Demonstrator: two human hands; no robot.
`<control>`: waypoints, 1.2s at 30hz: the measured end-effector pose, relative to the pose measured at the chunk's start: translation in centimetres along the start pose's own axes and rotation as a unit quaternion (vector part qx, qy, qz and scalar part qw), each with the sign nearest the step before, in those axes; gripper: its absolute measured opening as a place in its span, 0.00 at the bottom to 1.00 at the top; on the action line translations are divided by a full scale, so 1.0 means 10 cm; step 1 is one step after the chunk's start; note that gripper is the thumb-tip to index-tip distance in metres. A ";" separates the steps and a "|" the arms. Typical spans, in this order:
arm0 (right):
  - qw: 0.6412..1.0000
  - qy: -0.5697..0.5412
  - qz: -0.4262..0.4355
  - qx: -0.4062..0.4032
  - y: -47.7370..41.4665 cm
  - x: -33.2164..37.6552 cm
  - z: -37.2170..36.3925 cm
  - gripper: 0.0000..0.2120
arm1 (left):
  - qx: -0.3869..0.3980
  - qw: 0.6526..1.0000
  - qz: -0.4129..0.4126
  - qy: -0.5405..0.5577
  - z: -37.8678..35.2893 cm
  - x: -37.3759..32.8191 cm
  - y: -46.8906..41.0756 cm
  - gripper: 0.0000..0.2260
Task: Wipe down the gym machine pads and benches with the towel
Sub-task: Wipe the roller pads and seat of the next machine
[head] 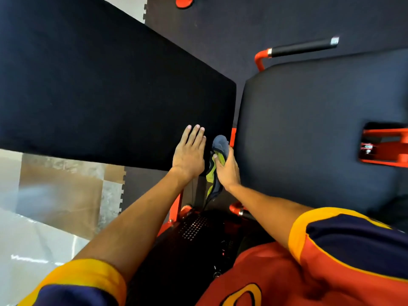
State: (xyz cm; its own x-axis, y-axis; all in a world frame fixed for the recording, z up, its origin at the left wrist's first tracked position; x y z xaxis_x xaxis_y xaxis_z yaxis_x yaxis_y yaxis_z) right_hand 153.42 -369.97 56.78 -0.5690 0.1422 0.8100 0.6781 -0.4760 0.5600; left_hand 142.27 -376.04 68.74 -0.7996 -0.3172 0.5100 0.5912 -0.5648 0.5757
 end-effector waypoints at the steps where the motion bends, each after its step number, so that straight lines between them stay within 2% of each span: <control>1: 1.000 -0.006 0.007 0.009 -0.03 0.04 0.08 0.29 | 0.006 1.000 0.000 0.011 0.02 -0.01 0.00 0.30; 3: 0.999 -0.014 0.032 0.027 -0.07 0.18 0.24 0.30 | 0.012 0.998 0.011 0.066 0.05 -0.02 -0.01 0.30; 6: 0.997 -0.013 0.041 0.063 -0.16 0.37 0.47 0.29 | 0.021 0.970 0.038 0.239 0.18 -0.11 -0.07 0.28; 7: 0.996 -0.017 0.041 0.074 -0.18 0.42 0.53 0.28 | 0.030 0.946 0.052 0.319 0.21 -0.15 -0.07 0.28; 9: 0.995 -0.014 0.044 0.084 -0.22 0.50 0.71 0.25 | 0.065 0.856 0.091 0.505 0.32 -0.24 -0.06 0.27; 11: 0.996 -0.009 0.035 0.082 -0.26 0.52 0.91 0.25 | 0.074 0.775 0.111 0.617 0.42 -0.35 -0.08 0.28; 15: 0.995 0.008 0.022 0.094 -0.26 0.51 1.34 0.27 | 0.062 0.652 0.118 0.747 0.65 -0.56 -0.13 0.24; 18: 0.995 0.013 0.055 0.087 -0.18 0.61 1.76 0.17 | 0.044 0.578 0.131 0.804 0.88 -0.74 -0.17 0.12; 20: 0.994 0.025 0.083 0.068 -0.14 0.69 2.02 0.16 | 0.036 0.536 0.151 0.830 1.07 -0.82 -0.19 0.07; 23: 0.990 0.049 0.119 0.056 -0.13 0.83 2.43 0.15 | 0.017 0.532 0.143 0.835 1.41 -0.95 -0.21 0.12; 26: 0.985 0.076 0.147 0.049 -0.14 0.98 2.75 0.15 | 0.004 0.558 0.120 0.821 1.70 -1.01 -0.22 0.07; 32: 0.970 0.134 0.202 -0.016 -0.15 1.29 3.46 0.16 | -0.073 0.530 0.146 0.832 2.32 -1.20 -0.20 0.05; 36: 0.969 0.137 0.201 -0.036 -0.09 1.42 3.92 0.15 | -0.127 0.533 0.157 0.822 2.64 -1.39 -0.16 0.03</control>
State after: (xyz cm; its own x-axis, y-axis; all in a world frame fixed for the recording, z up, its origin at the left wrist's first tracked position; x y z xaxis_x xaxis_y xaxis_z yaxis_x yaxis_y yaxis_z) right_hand 162.97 -333.47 74.65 -0.3742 -0.2978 0.8782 0.8418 -0.5065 0.1869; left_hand 155.19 -350.57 77.63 0.1983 -0.5481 -0.8126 0.8562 -0.3067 0.4158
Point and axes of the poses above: each hand's wrist, its own y-axis away from the middle knuckle, its own z-axis out of the back of the hand, x = y × z, the point moved 1 cm from there along -y, towards the middle knuckle, and after that the axes turned 6 degrees about z, right-handed, at the moved point
